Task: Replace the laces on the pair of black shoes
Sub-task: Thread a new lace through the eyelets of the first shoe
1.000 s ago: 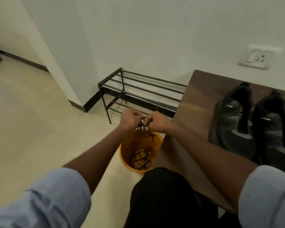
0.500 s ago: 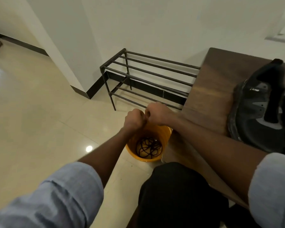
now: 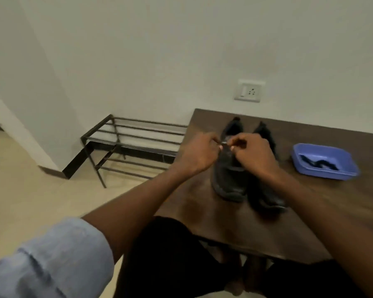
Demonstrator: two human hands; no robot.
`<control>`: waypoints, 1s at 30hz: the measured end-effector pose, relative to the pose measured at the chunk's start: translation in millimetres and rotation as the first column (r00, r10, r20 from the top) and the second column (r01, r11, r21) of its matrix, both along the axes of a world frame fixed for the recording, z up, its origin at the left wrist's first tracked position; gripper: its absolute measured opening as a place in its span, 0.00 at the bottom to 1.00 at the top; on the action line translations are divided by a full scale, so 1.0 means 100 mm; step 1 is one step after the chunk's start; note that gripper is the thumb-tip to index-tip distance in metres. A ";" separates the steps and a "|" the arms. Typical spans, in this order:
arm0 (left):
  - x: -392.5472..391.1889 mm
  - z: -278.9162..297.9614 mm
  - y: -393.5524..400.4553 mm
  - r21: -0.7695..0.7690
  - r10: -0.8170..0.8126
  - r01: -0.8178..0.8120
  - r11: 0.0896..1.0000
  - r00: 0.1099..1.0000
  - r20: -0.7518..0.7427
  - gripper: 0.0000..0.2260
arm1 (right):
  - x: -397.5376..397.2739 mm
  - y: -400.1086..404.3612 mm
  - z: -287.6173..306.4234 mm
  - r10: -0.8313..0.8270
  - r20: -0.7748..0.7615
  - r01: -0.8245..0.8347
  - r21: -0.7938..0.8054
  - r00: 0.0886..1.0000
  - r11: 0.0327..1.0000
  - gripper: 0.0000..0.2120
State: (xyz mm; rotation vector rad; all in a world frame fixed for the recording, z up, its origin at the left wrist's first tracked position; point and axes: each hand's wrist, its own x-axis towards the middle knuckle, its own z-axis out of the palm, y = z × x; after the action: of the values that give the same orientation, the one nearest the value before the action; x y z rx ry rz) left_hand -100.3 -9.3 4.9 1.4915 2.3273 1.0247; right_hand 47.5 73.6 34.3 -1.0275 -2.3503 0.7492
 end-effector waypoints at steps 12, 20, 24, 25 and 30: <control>0.84 -0.38 0.18 -0.416 -0.109 0.087 0.905 0.994 -0.028 0.41 | 0.82 0.53 -0.45 -0.066 0.337 0.131 -0.176 0.939 0.976 0.57; 0.99 -0.33 0.15 -0.133 -0.064 0.015 0.991 0.926 -0.372 0.29 | 0.83 0.57 -0.34 -0.133 0.371 0.182 -0.099 0.919 0.978 0.36; 1.27 -0.25 0.61 -0.034 -0.214 0.217 0.976 0.902 -0.374 0.27 | 1.03 0.85 -0.11 -0.330 0.266 0.320 0.082 0.906 0.944 0.06; 1.32 -0.23 0.71 -0.057 -0.248 0.245 0.968 0.893 -0.375 0.27 | 1.11 0.97 -0.11 -0.381 0.228 0.369 0.097 0.896 0.924 0.06; 1.39 -0.37 1.00 -0.166 -0.360 0.320 0.933 0.839 -0.407 0.27 | 1.54 1.80 -0.24 -0.597 0.278 0.583 0.141 0.752 0.800 0.06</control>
State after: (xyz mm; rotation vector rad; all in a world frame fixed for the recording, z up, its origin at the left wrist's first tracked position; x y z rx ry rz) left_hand 39.1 90.9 -31.8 2.1753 2.1963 0.5232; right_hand 201.5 253.2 9.9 -1.8583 -2.0503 0.2944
